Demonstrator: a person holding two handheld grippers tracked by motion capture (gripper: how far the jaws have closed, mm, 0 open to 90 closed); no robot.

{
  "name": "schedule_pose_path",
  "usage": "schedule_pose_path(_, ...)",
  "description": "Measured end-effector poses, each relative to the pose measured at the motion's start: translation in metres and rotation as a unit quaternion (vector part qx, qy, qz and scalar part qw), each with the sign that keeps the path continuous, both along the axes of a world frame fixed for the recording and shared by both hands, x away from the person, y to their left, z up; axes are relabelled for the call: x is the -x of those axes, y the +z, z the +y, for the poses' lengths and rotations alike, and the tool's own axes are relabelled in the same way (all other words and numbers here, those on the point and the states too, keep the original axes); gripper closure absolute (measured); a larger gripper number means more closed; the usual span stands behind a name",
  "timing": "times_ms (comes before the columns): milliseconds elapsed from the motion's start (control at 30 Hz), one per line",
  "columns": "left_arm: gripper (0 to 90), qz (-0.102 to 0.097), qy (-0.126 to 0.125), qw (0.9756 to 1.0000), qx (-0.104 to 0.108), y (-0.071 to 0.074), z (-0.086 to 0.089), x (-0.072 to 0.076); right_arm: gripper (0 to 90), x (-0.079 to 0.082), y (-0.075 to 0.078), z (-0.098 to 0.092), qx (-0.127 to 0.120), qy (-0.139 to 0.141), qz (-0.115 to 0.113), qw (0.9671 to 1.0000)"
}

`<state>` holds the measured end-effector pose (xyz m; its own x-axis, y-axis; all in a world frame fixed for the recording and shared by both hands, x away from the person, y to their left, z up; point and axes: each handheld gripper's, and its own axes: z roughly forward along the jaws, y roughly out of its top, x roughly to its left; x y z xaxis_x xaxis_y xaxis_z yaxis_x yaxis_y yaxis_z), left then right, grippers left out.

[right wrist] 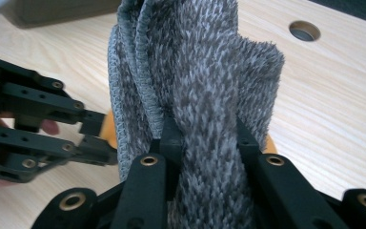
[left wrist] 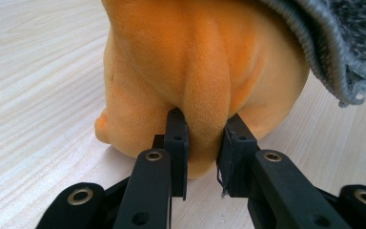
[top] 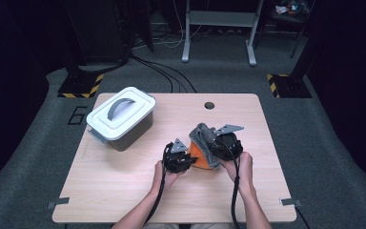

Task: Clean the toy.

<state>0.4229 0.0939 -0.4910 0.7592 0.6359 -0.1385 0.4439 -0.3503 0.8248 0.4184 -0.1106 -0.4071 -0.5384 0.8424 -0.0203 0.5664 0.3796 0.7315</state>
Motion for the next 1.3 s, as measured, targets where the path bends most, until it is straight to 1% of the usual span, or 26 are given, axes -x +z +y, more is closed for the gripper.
schedule_pose_path(133,75.8,0.003,0.000,1.0000,0.003,0.000,0.000,0.000,73.1,-0.003,-0.005,-0.013,-0.009,-0.015,0.004,0.9998)
schedule_pose_path(167,75.7,0.002,0.000,1.0000,0.004,0.000,0.000,0.000,73.2,-0.003,-0.006,-0.017,-0.010,-0.017,0.008,0.9998)
schedule_pose_path(333,75.8,0.002,0.001,1.0000,0.004,0.000,0.000,0.000,73.2,-0.006,-0.014,-0.032,-0.023,-0.041,0.020,0.9987)
schedule_pose_path(400,75.8,0.003,0.001,1.0000,0.003,-0.001,0.000,0.000,73.2,-0.007,-0.020,-0.040,-0.026,-0.054,0.027,0.9978)
schedule_pose_path(433,75.8,0.003,0.001,1.0000,0.003,-0.001,0.000,0.000,73.2,-0.008,-0.023,-0.043,-0.029,-0.056,0.026,0.9976)
schedule_pose_path(533,75.8,0.002,0.002,1.0000,0.003,-0.001,-0.001,0.000,73.2,-0.008,-0.030,-0.051,-0.033,-0.068,0.035,0.9965)
schedule_pose_path(633,75.8,0.003,0.003,1.0000,0.002,-0.001,0.001,-0.001,73.2,-0.007,-0.032,-0.060,-0.042,-0.071,0.035,0.9959)
schedule_pose_path(667,75.7,0.005,0.005,1.0000,0.003,-0.001,0.001,-0.001,73.2,-0.006,-0.032,-0.063,-0.049,-0.081,0.031,0.9950)
schedule_pose_path(700,75.8,0.002,0.003,1.0000,0.001,-0.001,0.003,-0.002,73.2,-0.005,-0.032,-0.068,-0.053,-0.088,0.029,0.9943)
schedule_pose_path(733,75.8,0.006,0.008,0.9999,0.008,-0.002,0.003,-0.001,73.2,-0.003,-0.032,-0.072,-0.056,-0.097,0.026,0.9933)
schedule_pose_path(800,75.8,0.008,0.003,0.9999,0.006,-0.002,0.003,-0.001,73.2,-0.001,-0.034,-0.079,-0.060,-0.109,0.023,0.9919)
schedule_pose_path(867,75.8,0.005,0.007,0.9999,0.007,-0.002,0.003,-0.001,73.2,0.001,-0.035,-0.084,-0.064,-0.119,0.023,0.9905)
schedule_pose_path(900,75.8,0.008,0.004,0.9999,0.006,-0.002,0.003,-0.001,73.1,0.003,-0.036,-0.085,-0.064,-0.122,0.022,0.9902)
schedule_pose_path(933,75.8,0.007,0.006,0.9999,0.007,-0.002,0.003,-0.001,73.1,0.004,-0.036,-0.086,-0.068,-0.123,0.020,0.9899)
schedule_pose_path(1000,75.8,0.006,0.007,0.9999,0.009,-0.003,0.002,-0.001,73.0,0.006,-0.036,-0.085,-0.075,-0.118,0.016,0.9900)
schedule_pose_path(1033,75.8,0.005,0.008,0.9999,0.008,-0.003,0.002,-0.001,73.0,0.007,-0.036,-0.084,-0.081,-0.114,0.016,0.9900)
schedule_pose_path(1067,75.8,0.007,0.007,0.9999,0.007,-0.003,0.002,-0.001,72.9,0.007,-0.036,-0.081,-0.088,-0.111,0.021,0.9897)
schedule_pose_path(1100,75.8,0.008,0.007,0.9999,0.007,-0.003,0.002,-0.001,72.8,0.006,-0.037,-0.078,-0.084,-0.107,0.024,0.9904)
schedule_pose_path(1133,75.9,0.007,0.007,0.9999,0.006,-0.003,0.002,-0.001,72.9,0.004,-0.038,-0.076,-0.075,-0.105,0.021,0.9914)
schedule_pose_path(1200,76.0,0.006,0.005,1.0000,0.005,-0.003,0.002,-0.001,72.9,0.001,-0.043,-0.070,-0.068,-0.100,0.031,0.9921)
schedule_pose_path(1300,76.0,0.006,0.007,1.0000,0.004,-0.004,0.002,0.000,73.1,-0.002,-0.050,-0.064,-0.052,-0.093,0.036,0.9936)
